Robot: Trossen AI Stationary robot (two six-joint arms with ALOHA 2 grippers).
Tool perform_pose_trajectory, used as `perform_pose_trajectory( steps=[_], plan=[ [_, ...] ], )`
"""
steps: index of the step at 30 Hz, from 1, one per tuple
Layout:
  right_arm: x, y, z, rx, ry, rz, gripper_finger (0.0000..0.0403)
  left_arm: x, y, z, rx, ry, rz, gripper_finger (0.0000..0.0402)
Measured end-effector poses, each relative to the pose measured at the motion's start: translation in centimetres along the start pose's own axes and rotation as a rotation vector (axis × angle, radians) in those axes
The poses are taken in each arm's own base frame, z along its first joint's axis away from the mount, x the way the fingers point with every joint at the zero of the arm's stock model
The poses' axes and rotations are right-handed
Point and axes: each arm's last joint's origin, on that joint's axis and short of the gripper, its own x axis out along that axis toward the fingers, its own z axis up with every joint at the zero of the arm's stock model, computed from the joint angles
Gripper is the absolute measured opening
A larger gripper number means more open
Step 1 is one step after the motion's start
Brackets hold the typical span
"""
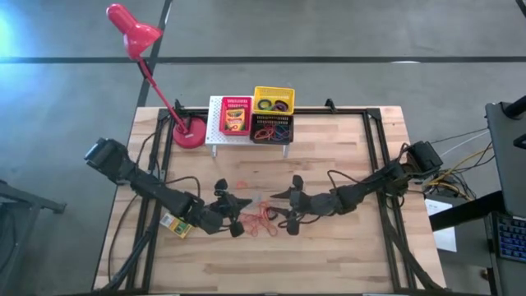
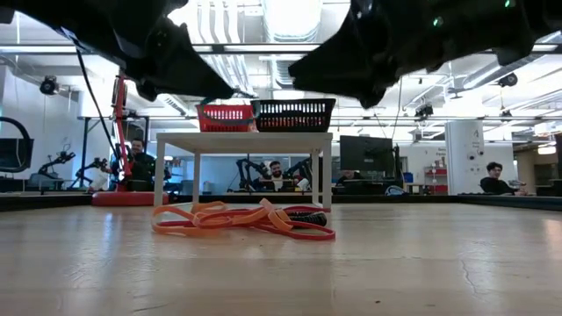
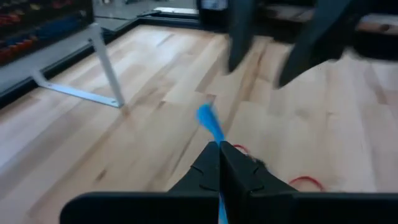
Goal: Pick & Place Office Desk Supplies
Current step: Put the blue rubber band into the black bin on the shelf
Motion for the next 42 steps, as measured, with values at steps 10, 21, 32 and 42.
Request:
perform_pose_trajectory(
  steps=[10, 21, 32, 42],
  plan=[
    [2.2, 0.3, -1.9, -0.024, 0.043, -0.021, 0.0171, 0.6, -0.6, -0.8, 0.0, 0.023, -0.063, 0.0001],
    [3.4, 1.0, -1.1, -0.105, 0.045, -0.02, 0.0107, 0.6, -0.6, -0.8, 0.011, 0.024, -0.067, 0.0003],
    [2.9, 1.0, -1.3, -0.106, 0.112, -0.025, 0.0012, 0.6, -0.4, -1.2, -0.014, 0.044, -0.074, 0.0021],
    [0.0, -0.1, 2.5, -0.078, 0.25, -0.075, 0.0011, 0.6, 1.1, -3.7, -0.145, 0.114, -0.023, 0.0167]
  ],
)
